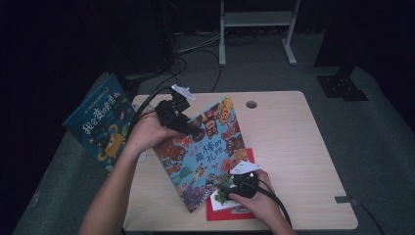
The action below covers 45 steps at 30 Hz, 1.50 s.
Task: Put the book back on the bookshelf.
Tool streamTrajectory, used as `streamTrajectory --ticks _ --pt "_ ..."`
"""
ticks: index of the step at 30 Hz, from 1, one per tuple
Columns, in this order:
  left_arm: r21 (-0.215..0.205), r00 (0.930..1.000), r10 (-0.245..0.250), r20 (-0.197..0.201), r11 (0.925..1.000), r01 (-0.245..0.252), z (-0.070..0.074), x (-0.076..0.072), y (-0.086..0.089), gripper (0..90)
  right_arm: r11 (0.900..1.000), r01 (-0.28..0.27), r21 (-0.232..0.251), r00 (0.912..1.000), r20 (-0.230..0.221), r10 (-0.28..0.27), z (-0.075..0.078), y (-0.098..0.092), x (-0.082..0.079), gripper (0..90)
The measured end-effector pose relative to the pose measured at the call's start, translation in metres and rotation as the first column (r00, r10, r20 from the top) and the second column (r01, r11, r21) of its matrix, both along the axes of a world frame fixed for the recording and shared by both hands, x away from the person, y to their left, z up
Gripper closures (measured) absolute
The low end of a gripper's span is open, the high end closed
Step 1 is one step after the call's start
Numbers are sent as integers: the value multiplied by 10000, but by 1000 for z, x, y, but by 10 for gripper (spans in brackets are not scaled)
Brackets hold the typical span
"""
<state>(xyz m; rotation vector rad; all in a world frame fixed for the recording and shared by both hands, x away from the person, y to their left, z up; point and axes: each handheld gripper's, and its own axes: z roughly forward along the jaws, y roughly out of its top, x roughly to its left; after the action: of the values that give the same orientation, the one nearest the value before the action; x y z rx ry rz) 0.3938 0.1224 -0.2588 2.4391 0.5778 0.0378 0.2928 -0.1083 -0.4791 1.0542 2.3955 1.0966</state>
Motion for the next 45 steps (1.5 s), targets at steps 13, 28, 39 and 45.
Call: streamTrajectory --ticks 13,28,39,45 --pt "12 9976 -475 -497 9989 476 11 2 -3 739 9999 113 -87 9972 742 -106 4 -48 10 284" --pt "901 9949 -993 -183 9908 1006 31 -16 -7 805 9469 3215 37 9457 492 -3213 -2 -158 55 267" --pt "1074 9997 -116 -212 9941 138 42 -18 25 805 9231 3831 -328 9237 123 -3829 -17 -173 79 250" --pt "896 9981 585 -199 9944 -565 48 -20 57 804 9235 3827 -252 9238 -55 -3829 -22 -173 81 223"
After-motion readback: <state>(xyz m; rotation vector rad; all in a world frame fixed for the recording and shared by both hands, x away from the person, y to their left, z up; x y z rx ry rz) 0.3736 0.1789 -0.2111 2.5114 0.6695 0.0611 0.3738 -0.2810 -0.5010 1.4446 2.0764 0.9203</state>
